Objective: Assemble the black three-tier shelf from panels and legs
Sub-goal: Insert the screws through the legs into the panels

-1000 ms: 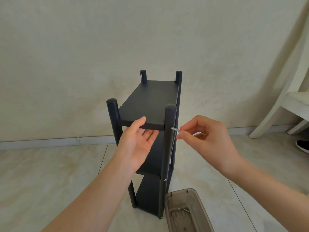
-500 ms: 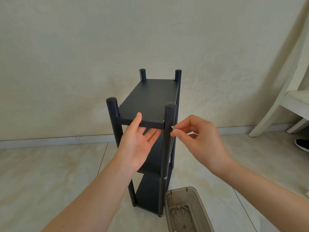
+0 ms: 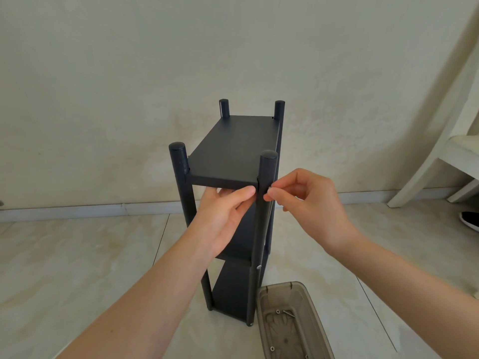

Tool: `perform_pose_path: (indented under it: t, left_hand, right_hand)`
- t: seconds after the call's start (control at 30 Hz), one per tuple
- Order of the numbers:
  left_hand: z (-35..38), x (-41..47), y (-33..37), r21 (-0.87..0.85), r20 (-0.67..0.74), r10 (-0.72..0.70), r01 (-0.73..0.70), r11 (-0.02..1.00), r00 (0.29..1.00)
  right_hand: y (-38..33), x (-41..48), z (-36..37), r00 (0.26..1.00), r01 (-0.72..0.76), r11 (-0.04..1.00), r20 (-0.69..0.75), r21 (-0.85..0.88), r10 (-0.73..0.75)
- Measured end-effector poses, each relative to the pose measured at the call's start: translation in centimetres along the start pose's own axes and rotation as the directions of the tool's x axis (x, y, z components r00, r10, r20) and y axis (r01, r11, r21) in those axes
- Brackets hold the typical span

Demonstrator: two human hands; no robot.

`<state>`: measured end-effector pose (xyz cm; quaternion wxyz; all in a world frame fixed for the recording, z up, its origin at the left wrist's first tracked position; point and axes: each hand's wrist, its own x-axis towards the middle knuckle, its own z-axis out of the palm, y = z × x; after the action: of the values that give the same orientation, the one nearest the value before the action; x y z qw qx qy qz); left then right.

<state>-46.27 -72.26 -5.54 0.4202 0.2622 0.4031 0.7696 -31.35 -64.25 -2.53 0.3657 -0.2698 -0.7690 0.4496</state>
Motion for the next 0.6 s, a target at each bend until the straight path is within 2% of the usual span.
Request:
perform_pose_path:
  t: [0.13,0.33,0.6]
  left_hand:
    - [-0.1,0.16,-0.02,0.11,-0.01,-0.053,0.054,0.992,0.999]
    - [0.13,0.18,-0.37,0.059,0.06,-0.077,0.074,0.996,0.995]
    - [0.43,0.18,-0.84,0.024,0.061,-0.044,0.042,0.999,0.997]
  right_hand:
    - [0.31,0.27,-0.04,1.0,-0.025,0.999,0.01,0.034,0.025]
    - [0.58,0.58,-0.52,0.999,-0.02,1.0,0.025,0.018,0.019]
    - [0.45,0.76,-0.93,0.998,0.046,0.998,0.043,-0.038,-0.044]
